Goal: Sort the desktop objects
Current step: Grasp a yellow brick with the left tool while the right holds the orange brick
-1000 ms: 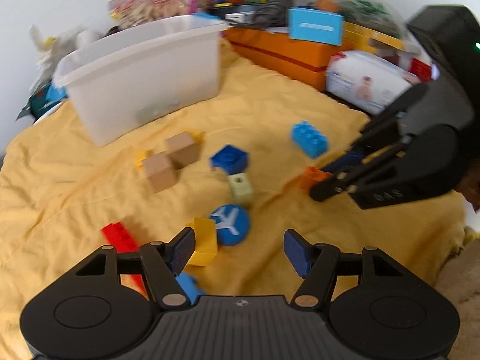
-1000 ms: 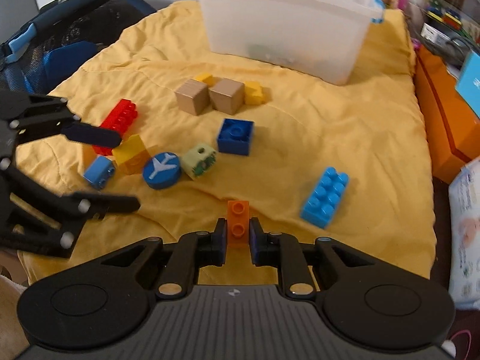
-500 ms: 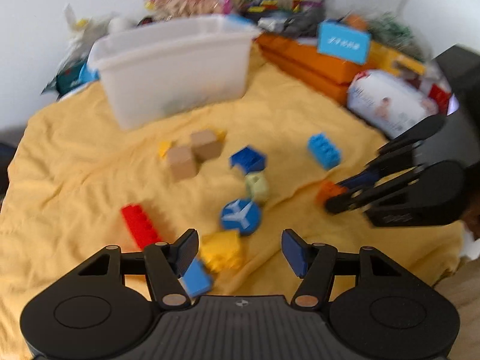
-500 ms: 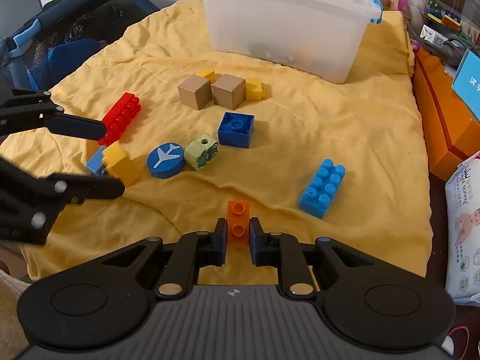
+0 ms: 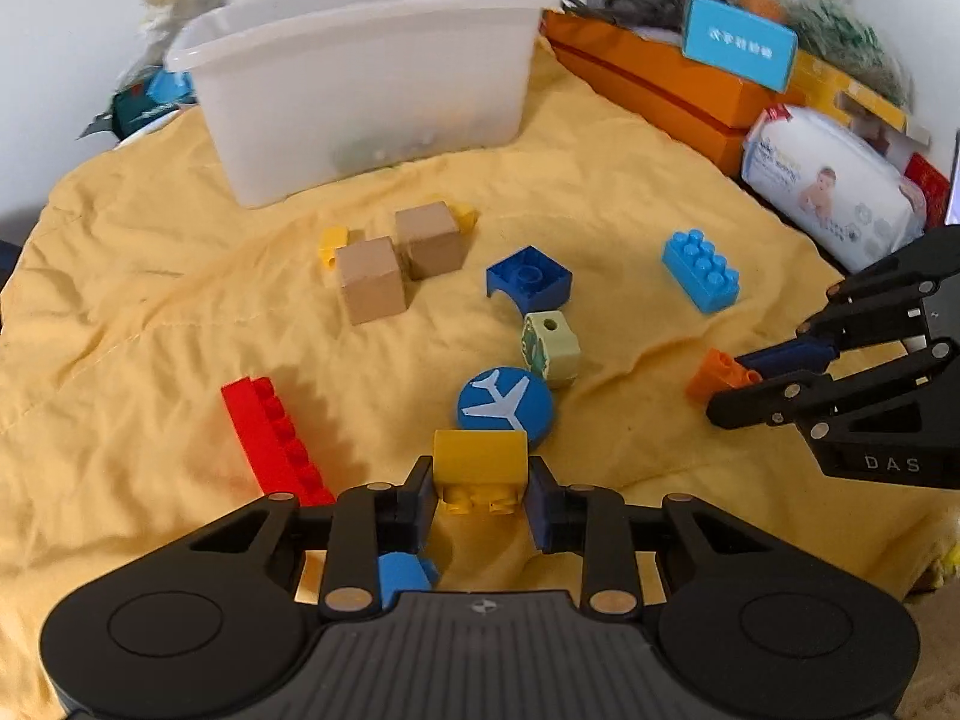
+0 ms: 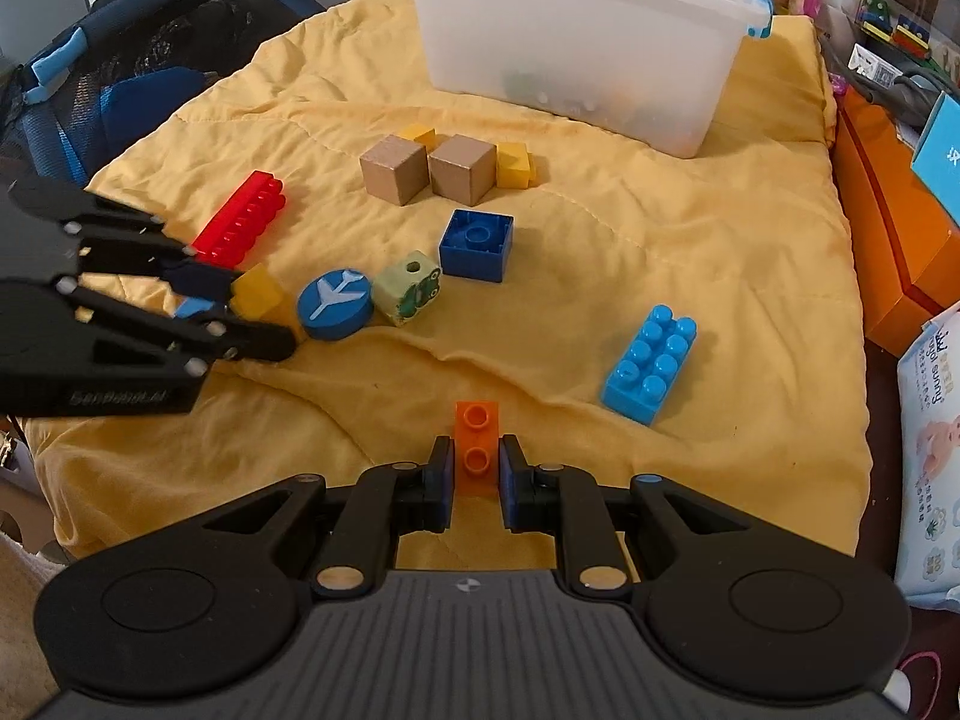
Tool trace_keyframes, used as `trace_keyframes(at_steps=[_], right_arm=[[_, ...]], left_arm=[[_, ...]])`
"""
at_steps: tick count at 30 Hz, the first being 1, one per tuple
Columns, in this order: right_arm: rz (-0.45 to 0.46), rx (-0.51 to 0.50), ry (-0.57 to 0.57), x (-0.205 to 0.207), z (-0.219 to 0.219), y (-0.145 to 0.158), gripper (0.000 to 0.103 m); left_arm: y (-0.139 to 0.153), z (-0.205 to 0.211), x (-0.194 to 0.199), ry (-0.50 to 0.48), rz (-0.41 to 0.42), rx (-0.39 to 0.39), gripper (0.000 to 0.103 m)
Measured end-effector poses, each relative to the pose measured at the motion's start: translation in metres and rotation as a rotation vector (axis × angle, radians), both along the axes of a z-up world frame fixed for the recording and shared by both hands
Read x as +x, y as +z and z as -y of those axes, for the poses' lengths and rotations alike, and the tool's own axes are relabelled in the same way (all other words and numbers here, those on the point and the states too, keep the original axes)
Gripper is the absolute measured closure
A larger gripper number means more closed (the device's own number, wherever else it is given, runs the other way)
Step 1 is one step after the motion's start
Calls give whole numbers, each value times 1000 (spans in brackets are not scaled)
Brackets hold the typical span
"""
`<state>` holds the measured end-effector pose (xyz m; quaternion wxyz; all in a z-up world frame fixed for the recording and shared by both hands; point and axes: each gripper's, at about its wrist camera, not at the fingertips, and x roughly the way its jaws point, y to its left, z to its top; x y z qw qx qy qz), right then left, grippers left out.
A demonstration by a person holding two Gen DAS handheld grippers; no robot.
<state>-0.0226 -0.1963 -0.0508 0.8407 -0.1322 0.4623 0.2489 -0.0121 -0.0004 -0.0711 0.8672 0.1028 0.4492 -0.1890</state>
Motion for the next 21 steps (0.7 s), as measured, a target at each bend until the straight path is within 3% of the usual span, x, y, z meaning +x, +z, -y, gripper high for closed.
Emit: trace_keyframes(at_steps=[5, 10, 13, 17, 21], right_arm=[[16, -13, 13, -3, 1, 5, 86], [19, -75, 44, -5, -1, 7, 86], [10, -70, 48, -4, -2, 5, 86], [11, -55, 53, -5, -5, 4, 86], [25, -58, 59, -8, -7, 7, 86]], left_arm=[[20, 2, -18, -159, -78, 111, 69], [15, 7, -30, -248, -94, 251, 69], [2, 13, -24, -267, -92, 229, 68], [3, 14, -21, -252, 37, 126, 59], [18, -5, -39, -181, 103, 70, 56]])
